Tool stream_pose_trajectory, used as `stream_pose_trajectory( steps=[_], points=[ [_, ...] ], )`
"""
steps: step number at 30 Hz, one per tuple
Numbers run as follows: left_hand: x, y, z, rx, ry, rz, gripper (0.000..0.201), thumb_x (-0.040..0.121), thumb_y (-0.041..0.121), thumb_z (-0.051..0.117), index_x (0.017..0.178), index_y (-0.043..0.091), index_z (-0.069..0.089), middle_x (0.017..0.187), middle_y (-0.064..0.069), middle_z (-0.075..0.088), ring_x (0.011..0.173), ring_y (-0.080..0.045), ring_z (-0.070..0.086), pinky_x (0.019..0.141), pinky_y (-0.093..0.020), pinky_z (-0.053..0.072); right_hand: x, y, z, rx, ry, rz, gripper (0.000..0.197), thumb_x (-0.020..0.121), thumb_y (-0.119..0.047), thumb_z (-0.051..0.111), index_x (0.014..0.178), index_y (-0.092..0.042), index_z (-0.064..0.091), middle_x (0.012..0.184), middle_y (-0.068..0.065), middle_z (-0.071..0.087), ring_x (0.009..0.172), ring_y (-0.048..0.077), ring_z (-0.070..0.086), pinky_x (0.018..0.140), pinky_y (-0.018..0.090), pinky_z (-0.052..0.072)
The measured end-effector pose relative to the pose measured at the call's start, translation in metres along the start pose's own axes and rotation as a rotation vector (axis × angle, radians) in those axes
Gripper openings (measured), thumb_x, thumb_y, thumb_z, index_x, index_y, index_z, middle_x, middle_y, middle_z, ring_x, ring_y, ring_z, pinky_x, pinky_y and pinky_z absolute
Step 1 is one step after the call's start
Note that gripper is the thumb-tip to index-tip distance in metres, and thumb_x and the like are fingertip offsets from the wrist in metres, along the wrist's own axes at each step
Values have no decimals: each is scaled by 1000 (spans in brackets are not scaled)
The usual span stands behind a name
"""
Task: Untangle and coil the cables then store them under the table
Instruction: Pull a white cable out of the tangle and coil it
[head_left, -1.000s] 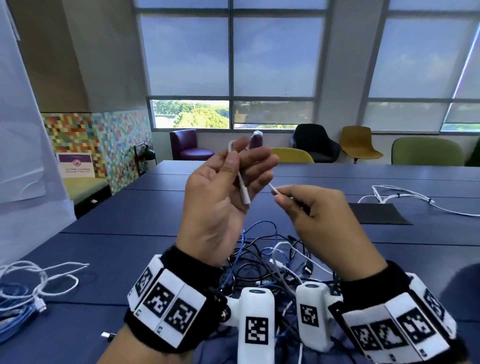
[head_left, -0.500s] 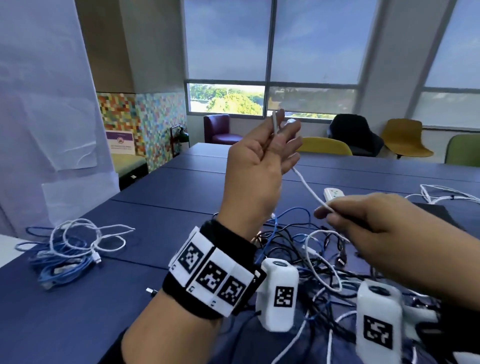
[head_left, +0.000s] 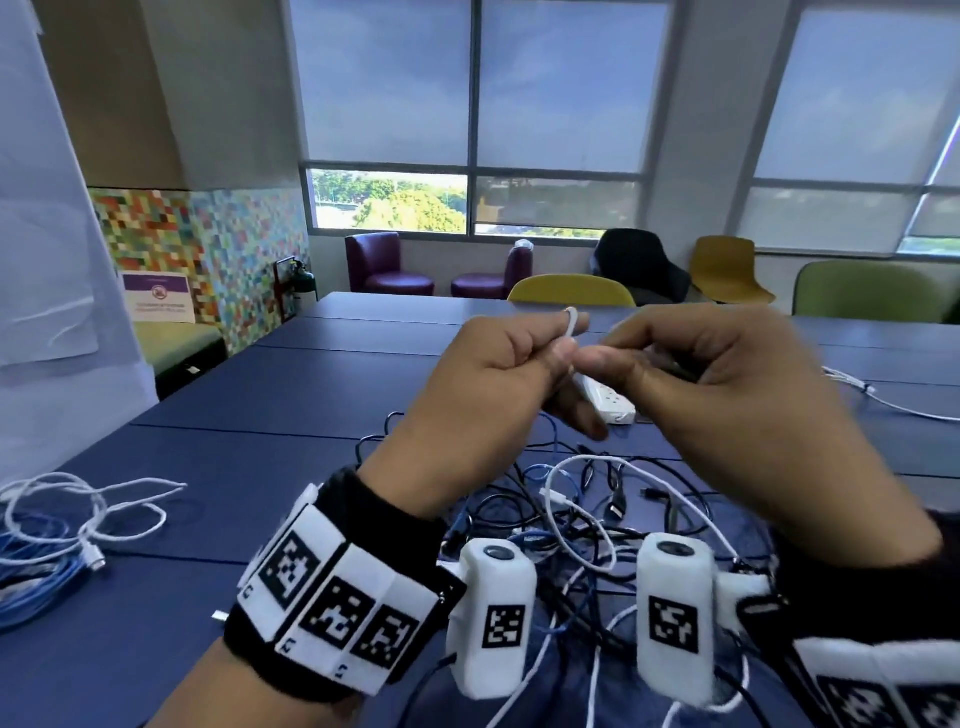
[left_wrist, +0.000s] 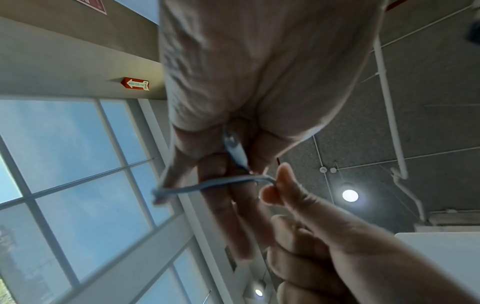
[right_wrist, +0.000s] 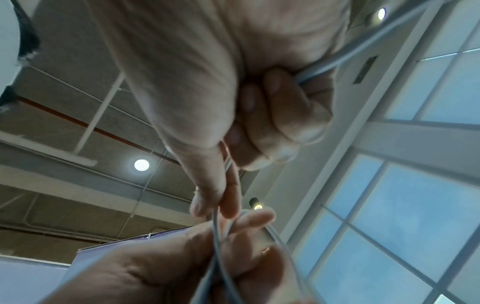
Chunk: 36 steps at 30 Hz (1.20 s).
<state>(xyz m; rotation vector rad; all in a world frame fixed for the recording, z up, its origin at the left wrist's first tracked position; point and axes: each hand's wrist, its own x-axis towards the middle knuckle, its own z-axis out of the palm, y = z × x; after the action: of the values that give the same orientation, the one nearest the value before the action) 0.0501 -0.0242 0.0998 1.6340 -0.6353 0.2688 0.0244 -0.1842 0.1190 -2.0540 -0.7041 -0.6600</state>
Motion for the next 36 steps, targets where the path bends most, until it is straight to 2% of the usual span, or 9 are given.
stream_pose_trajectory(
  steps=[3,6,11,15,18,21,24,30,36],
  points=[
    [-4,1,-4,-115,-112,-30,28,99,12,43,103,7,70,42,-3,47,39,-14,42,99,-49,48,3,6,5,92,84,6,23,78,-41,76,75,-20,67,56,22,47,48,30,37,43,34,36],
    [-4,1,-7,-338,-164,-154,36,100,11,40,109,-22,50,38,2,30,34,-10,20,98,-53,50,6,15,12,149,200,-19,19,76,-36,79,74,-20,69,55,16,41,48,16,32,43,29,32],
    [-4,7,-11,-678,-262,-211,53,104,29,33,118,-18,53,42,4,17,34,-7,12,87,-51,54,11,36,17,132,317,-25,11,91,-23,68,86,-30,75,69,-15,69,61,5,57,55,29,45],
    [-2,6,-6,-914,-207,-168,51,105,25,32,129,-18,43,42,6,28,35,-6,34,93,-47,51,11,51,22,19,233,46,28,96,-24,60,110,-47,68,97,-9,76,89,9,69,80,39,56],
    [0,6,-2,-870,-52,-118,50,103,26,32,127,-18,41,48,3,48,48,-10,59,93,-49,53,10,55,22,-217,91,125,33,98,-32,53,124,-51,60,71,-9,66,60,13,54,60,33,47],
    [3,5,-4,-817,35,-52,40,94,25,41,115,-8,48,72,-2,70,65,-19,71,95,-53,50,9,48,18,-487,-44,207,30,99,-39,47,124,-39,64,60,-13,49,66,17,52,62,31,42],
    [6,4,-12,-863,116,11,33,93,20,43,114,-5,48,102,-11,74,88,-34,72,88,-51,55,8,42,16,-565,-122,259,31,99,-40,49,126,-34,63,98,-6,72,93,26,65,78,38,53],
    [9,-6,-11,-763,217,41,26,98,12,43,122,2,41,126,-14,65,111,-37,64,96,-56,49,3,15,19,-501,-411,247,44,102,-26,45,145,-35,42,134,4,60,125,22,52,105,36,40],
    [10,-14,-4,-344,242,74,31,103,6,37,127,23,46,116,-3,69,105,-20,69,100,-36,50,-7,-15,5,-379,-392,124,29,98,-25,53,123,-32,67,86,-16,68,78,5,60,71,17,45]
  ],
)
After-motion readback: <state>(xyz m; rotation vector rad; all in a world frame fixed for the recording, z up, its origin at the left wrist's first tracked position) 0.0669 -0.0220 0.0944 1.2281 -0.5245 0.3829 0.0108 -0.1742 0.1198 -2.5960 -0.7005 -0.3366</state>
